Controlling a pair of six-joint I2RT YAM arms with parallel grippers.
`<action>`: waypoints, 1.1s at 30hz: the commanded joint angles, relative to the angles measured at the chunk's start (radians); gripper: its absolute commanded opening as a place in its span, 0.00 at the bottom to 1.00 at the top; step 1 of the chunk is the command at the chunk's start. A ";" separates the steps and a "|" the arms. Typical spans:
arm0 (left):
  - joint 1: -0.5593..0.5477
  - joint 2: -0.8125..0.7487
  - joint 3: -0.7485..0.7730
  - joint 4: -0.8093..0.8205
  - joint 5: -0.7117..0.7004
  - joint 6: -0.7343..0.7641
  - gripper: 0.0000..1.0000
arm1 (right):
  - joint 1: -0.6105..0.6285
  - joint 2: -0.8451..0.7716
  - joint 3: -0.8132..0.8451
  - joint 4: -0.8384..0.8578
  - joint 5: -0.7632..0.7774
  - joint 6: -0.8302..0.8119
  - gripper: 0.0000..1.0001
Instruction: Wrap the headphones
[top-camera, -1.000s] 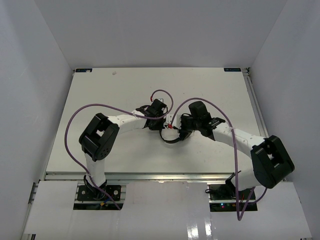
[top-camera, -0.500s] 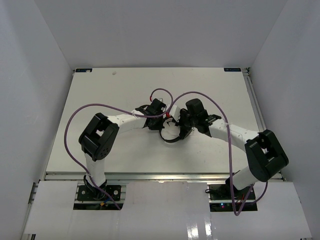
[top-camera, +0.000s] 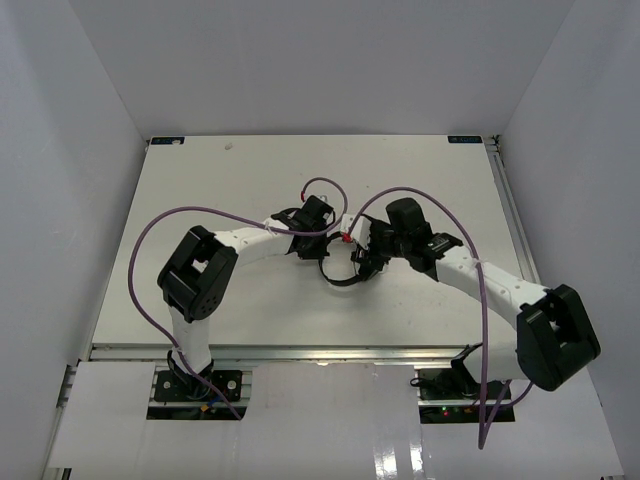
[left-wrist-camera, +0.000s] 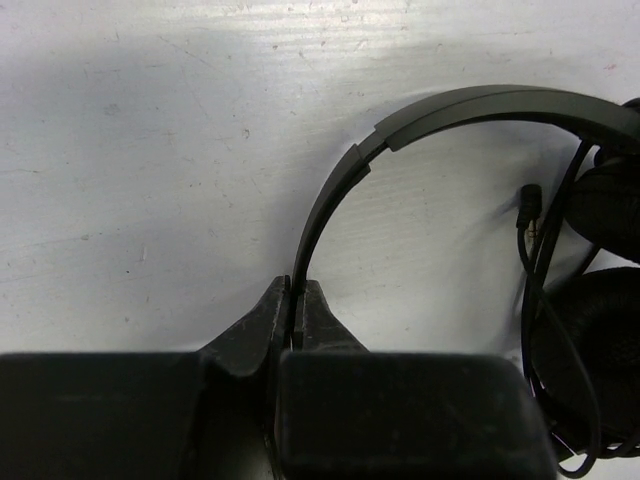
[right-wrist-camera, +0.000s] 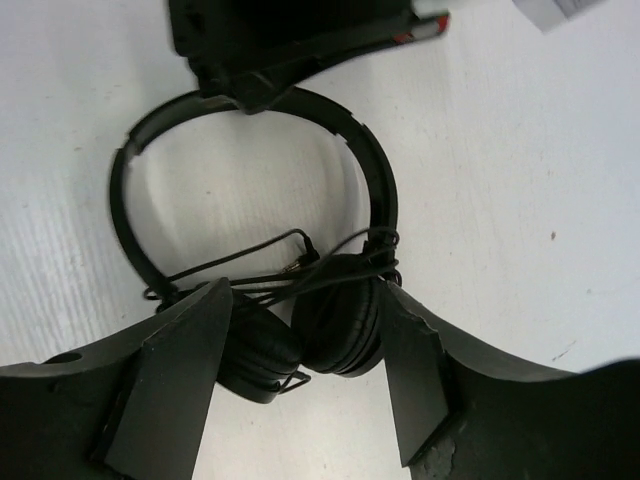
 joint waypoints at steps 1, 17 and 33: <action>-0.002 -0.076 0.063 -0.014 0.009 0.001 0.15 | 0.000 -0.105 -0.027 -0.126 -0.158 -0.185 0.68; 0.002 -0.357 0.045 -0.053 0.048 0.148 0.82 | -0.191 -0.382 -0.059 -0.199 -0.123 0.101 0.94; 0.007 -1.203 -0.590 0.218 0.367 0.292 0.98 | -0.365 -0.568 -0.149 -0.055 0.237 0.676 0.90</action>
